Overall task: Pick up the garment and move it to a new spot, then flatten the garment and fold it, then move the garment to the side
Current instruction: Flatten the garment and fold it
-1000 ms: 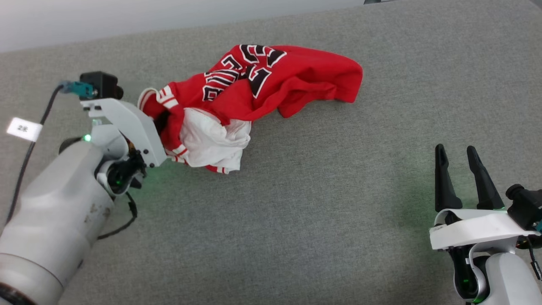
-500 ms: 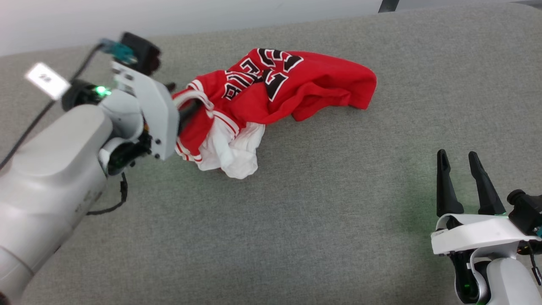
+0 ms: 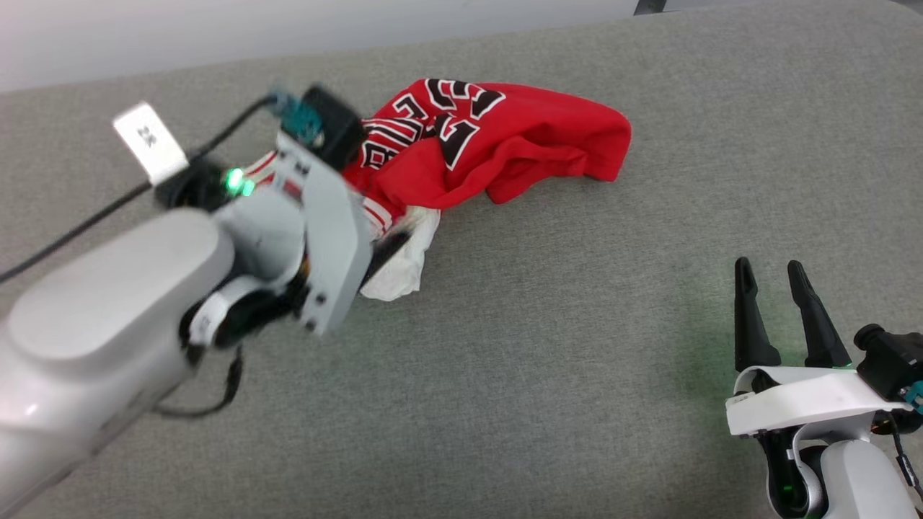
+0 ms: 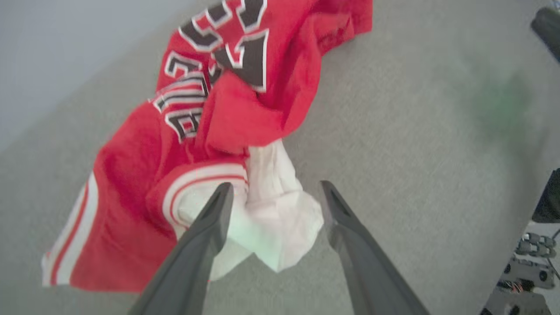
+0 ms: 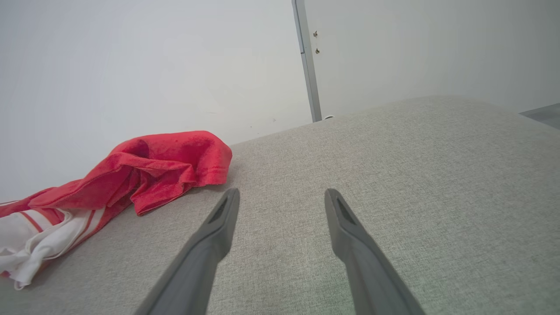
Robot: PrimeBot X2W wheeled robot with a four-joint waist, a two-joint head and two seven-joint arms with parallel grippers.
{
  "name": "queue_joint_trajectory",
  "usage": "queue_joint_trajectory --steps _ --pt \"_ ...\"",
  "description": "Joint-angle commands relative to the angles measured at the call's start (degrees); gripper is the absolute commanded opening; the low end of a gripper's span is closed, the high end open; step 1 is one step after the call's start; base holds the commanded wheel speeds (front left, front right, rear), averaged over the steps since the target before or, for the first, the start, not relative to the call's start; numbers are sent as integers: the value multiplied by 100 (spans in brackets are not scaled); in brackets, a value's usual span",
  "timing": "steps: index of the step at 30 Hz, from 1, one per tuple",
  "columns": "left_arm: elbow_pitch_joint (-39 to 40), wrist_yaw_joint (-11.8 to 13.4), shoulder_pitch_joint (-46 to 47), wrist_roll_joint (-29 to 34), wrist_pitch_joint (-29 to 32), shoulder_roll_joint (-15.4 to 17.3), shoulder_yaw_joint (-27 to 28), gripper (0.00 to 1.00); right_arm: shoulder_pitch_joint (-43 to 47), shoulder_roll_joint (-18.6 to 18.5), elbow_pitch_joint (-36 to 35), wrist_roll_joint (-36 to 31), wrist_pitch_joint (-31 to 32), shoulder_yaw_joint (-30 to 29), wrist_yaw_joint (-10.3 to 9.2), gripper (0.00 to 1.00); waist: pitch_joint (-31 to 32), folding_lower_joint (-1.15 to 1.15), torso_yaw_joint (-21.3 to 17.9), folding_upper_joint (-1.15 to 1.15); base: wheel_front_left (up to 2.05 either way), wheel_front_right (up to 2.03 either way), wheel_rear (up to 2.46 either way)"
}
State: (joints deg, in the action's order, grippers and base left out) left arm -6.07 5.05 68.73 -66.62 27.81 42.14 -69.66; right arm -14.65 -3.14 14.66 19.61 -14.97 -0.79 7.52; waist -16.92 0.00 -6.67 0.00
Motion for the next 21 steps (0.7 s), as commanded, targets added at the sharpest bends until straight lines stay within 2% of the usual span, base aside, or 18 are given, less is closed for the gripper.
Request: queue_joint_trajectory --steps 1,3,9,15,16,17,18,19,21 --pt "132 156 -161 -110 428 205 -98 100 -34 10 17 27 -28 35 -6 100 -9 0 -47 0 0 0 0" --pt "249 191 -155 -94 607 290 -123 100 -48 11 14 40 -28 48 -6 100 -25 0 -70 0 0 0 0" --pt "571 535 -249 -190 976 520 -148 100 -73 18 -2 84 -28 65 -6 100 -98 0 -149 0 0 0 0" --pt "529 603 -353 -233 1027 518 -162 100 -132 21 -23 122 -28 88 -6 100 -199 0 -214 0 0 0 0" --pt "509 590 -361 -237 1002 506 -160 97 -137 22 -26 136 -28 94 -6 100 -218 0 -226 0 0 0 0" --pt "481 584 -353 -245 953 492 -128 46 -140 22 -26 152 -28 98 -6 100 -235 0 -238 0 0 0 0" --pt "451 600 -352 -260 896 481 -84 21 -134 22 -27 159 -28 96 -6 100 -251 0 -249 0 0 0 0" --pt "427 610 -349 -278 846 470 -52 0 -138 22 -23 162 -28 90 -7 100 -267 0 -258 0 0 0 0" --pt "390 586 -318 -262 765 461 -17 0 -155 23 -25 162 -28 74 -6 100 -289 0 -271 0 0 0 0"
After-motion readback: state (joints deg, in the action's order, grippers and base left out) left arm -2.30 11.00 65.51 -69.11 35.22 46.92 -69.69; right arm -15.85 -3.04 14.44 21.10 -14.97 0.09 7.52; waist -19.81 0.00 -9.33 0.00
